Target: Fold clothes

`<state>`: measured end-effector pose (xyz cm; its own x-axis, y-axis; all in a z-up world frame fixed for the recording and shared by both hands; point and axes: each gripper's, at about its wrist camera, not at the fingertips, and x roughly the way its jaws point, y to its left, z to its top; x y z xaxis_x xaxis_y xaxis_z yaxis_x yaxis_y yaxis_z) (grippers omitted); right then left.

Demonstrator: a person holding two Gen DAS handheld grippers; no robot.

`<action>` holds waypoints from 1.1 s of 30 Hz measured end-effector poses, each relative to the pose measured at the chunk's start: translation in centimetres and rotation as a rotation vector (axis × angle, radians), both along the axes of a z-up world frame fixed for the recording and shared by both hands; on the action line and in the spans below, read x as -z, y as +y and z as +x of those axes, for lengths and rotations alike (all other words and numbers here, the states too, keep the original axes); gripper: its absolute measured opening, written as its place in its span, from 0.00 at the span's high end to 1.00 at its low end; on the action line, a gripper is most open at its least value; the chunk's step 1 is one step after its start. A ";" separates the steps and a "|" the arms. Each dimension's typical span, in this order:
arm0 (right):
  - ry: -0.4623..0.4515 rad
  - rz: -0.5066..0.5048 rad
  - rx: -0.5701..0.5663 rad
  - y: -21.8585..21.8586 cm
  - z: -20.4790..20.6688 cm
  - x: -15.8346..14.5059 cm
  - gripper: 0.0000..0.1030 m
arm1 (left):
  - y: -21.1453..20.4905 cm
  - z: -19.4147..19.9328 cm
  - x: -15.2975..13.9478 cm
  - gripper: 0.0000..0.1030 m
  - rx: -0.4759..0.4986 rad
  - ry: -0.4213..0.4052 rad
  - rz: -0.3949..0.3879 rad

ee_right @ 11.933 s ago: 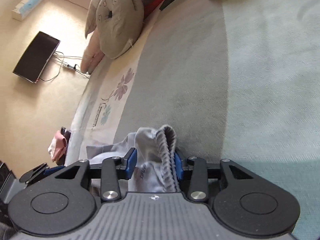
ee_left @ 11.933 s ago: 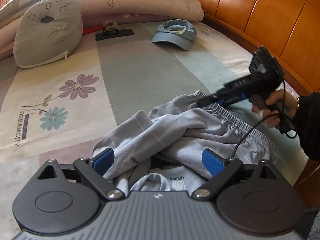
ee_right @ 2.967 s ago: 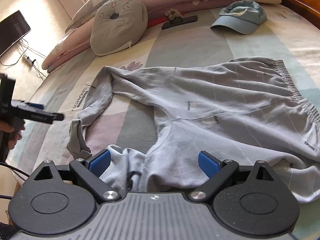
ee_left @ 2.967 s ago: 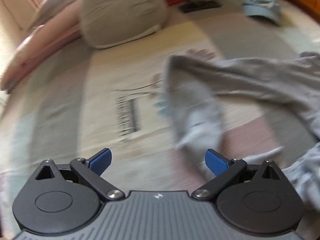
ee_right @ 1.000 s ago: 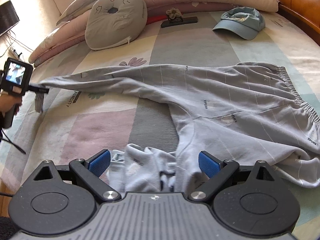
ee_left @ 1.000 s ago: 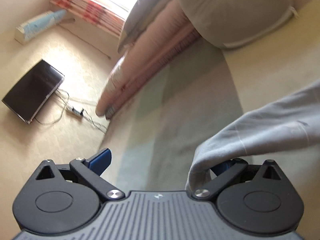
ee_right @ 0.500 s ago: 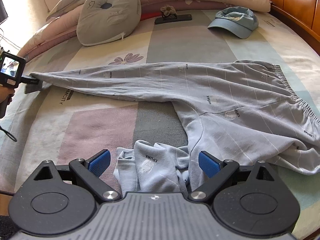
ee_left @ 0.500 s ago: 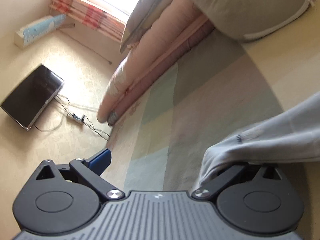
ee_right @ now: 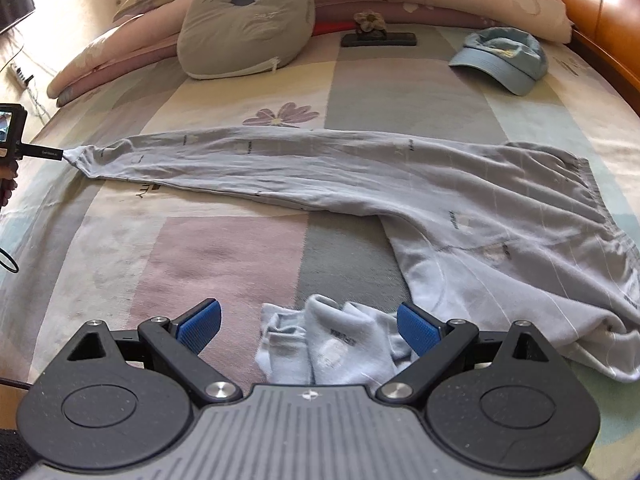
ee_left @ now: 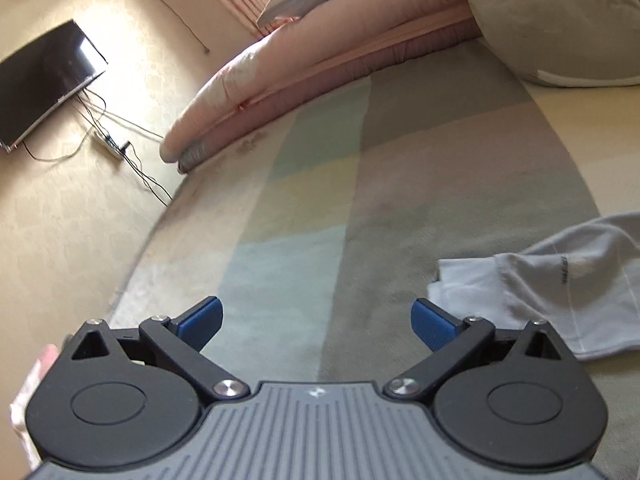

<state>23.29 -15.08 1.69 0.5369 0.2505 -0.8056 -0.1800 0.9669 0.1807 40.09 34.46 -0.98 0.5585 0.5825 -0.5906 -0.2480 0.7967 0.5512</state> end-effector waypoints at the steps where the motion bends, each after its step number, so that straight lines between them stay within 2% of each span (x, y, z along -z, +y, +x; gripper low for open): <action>1: -0.002 -0.002 -0.008 0.2 0.0 -0.1 0.06 | 0.1 -0.2 0.1 0.02 -0.007 0.002 0.003; 4: -0.011 -0.008 -0.034 0.8 0.1 -0.5 0.06 | 0.5 -0.5 0.1 0.02 -0.046 0.003 0.007; 6: -0.014 -0.015 -0.041 1.0 0.0 -0.6 0.06 | 0.5 -1.0 -0.3 0.02 -0.050 -0.011 -0.050; 9: -0.010 -0.020 -0.030 1.0 0.0 -0.6 0.06 | -1.0 -2.0 -1.1 0.02 0.012 -0.023 -0.169; 12: -0.009 -0.018 -0.012 0.9 0.0 -0.8 0.06 | -4.0 -2.9 -1.2 0.02 0.129 -0.004 -0.248; 15: -0.016 -0.019 -0.003 0.9 -0.1 -1.2 0.06 | -7.9 -3.5 -0.8 0.02 0.240 0.030 -0.294; 19: -0.023 -0.029 0.014 0.5 -0.5 -1.6 0.05 | -13.2 -4.0 -0.1 0.02 0.378 0.053 -0.343; 22: -0.035 -0.041 0.032 -0.3 -1.2 -2.0 0.05 | -17.1 -3.8 0.3 0.02 0.458 0.057 -0.349; 25: -0.057 -0.041 0.049 -1.7 -1.5 -2.4 0.05 | -20.6 -3.8 0.6 0.02 0.491 0.048 -0.390; 29: -0.097 -0.021 0.068 -3.9 -1.3 -2.6 0.06 | -24.5 -4.0 1.0 0.02 0.509 0.041 -0.496; 33: -0.117 -0.008 0.068 -6.5 -0.4 -2.6 0.06 | -27.6 -4.5 1.5 0.02 0.508 0.060 -0.542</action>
